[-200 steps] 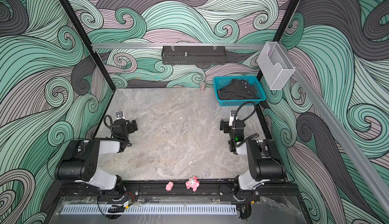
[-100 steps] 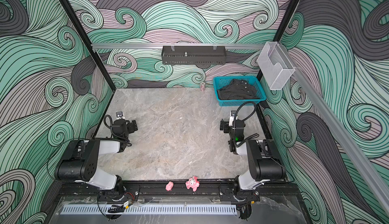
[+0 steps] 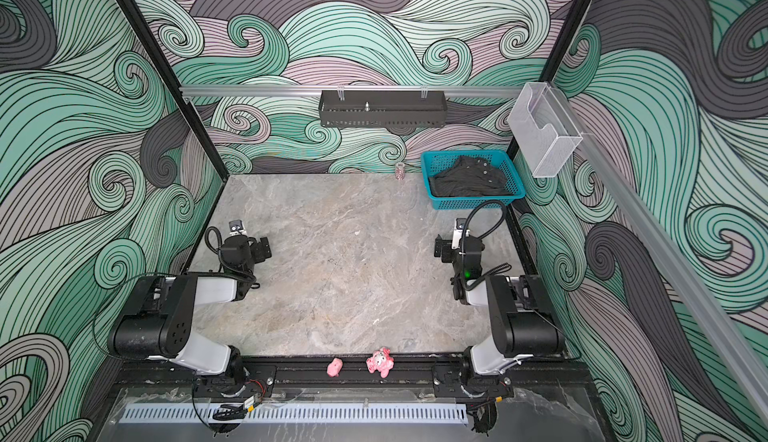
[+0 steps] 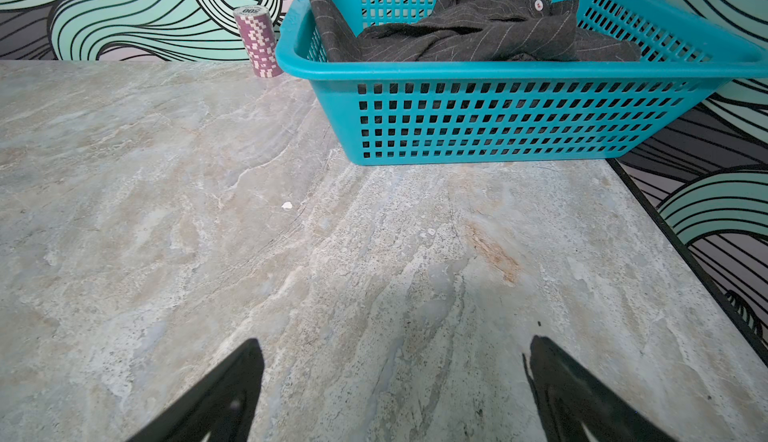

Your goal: Fold and stack the long sleeve shirts

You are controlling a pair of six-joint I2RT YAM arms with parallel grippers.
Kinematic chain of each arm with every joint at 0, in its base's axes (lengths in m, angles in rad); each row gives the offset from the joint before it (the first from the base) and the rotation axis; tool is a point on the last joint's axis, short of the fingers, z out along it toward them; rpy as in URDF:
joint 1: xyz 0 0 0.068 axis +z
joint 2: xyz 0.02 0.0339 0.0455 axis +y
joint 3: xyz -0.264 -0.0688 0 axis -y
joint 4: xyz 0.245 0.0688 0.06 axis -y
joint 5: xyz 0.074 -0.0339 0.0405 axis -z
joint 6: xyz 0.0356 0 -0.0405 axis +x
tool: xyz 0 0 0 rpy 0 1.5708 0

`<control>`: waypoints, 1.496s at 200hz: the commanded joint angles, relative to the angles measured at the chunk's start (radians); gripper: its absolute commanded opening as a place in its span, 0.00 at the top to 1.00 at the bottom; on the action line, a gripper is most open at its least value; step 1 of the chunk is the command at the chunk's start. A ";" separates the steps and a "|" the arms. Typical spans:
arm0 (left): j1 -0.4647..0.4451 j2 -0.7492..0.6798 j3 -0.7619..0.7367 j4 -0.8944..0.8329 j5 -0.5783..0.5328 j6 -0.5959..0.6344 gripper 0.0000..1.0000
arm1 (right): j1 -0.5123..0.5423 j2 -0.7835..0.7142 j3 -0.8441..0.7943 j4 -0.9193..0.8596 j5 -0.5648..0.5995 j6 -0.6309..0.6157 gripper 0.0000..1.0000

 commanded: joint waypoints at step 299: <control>-0.189 0.010 1.034 -1.354 0.347 -0.248 0.01 | -0.112 1.025 2.272 -1.862 0.170 0.650 0.01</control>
